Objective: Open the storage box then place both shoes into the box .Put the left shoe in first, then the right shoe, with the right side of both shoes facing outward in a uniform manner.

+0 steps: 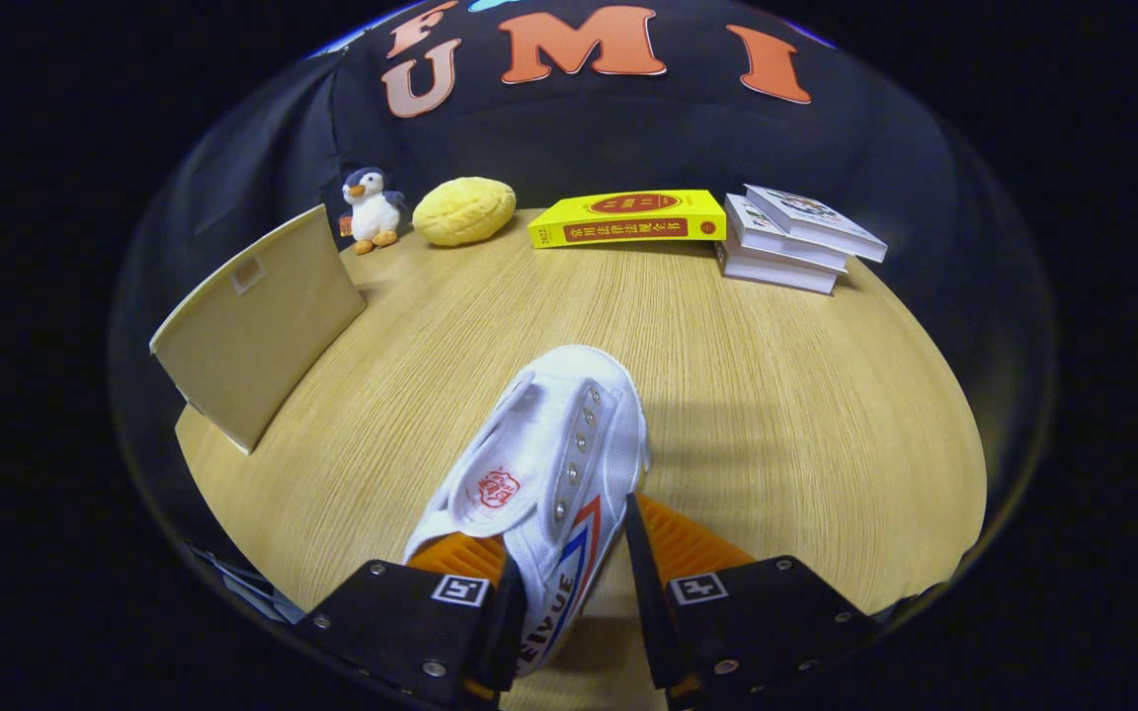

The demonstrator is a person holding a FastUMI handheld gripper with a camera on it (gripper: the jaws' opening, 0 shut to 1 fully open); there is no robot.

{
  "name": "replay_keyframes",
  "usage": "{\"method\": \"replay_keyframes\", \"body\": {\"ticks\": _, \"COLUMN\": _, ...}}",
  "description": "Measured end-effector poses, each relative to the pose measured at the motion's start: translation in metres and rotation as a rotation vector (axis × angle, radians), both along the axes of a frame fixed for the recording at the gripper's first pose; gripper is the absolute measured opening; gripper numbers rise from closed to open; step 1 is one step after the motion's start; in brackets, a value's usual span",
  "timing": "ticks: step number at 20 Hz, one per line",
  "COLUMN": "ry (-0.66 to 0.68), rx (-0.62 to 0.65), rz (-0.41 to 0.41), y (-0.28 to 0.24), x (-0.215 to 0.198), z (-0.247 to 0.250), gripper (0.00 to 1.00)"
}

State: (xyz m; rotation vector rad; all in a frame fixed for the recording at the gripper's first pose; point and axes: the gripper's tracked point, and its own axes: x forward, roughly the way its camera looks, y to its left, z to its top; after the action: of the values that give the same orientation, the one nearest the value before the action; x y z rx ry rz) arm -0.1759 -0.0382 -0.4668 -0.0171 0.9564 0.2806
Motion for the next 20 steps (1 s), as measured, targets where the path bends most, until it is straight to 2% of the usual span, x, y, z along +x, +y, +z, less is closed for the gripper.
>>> {"method": "replay_keyframes", "body": {"ticks": 1, "ry": 0.002, "rx": -0.005, "rz": -0.027, "y": -0.007, "x": 0.003, "z": -0.002, "gripper": 0.49}}
{"method": "replay_keyframes", "body": {"ticks": 3, "ry": -0.028, "rx": -0.057, "rz": -0.100, "y": -0.024, "x": 0.016, "z": -0.003, "gripper": 0.21}}
{"method": "replay_keyframes", "body": {"ticks": 4, "ry": -0.044, "rx": -0.050, "rz": -0.085, "y": -0.020, "x": 0.020, "z": 0.004, "gripper": 0.06}}
{"method": "replay_keyframes", "body": {"ticks": 7, "ry": 0.038, "rx": 0.005, "rz": -0.080, "y": -0.007, "x": 0.011, "z": -0.003, "gripper": 0.05}}
{"method": "replay_keyframes", "body": {"ticks": 10, "ry": 0.027, "rx": -0.013, "rz": -0.095, "y": -0.004, "x": 0.014, "z": 0.001, "gripper": 0.04}}
{"method": "replay_keyframes", "body": {"ticks": 12, "ry": 0.049, "rx": 0.018, "rz": -0.112, "y": 0.004, "x": 0.011, "z": 0.005, "gripper": 0.02}}
{"method": "replay_keyframes", "body": {"ticks": 16, "ry": 0.028, "rx": 0.026, "rz": -0.126, "y": 0.017, "x": 0.018, "z": 0.030, "gripper": 0.02}}
{"method": "replay_keyframes", "body": {"ticks": 20, "ry": 0.002, "rx": 0.088, "rz": -0.175, "y": 0.042, "x": 0.037, "z": 0.072, "gripper": 0.02}}
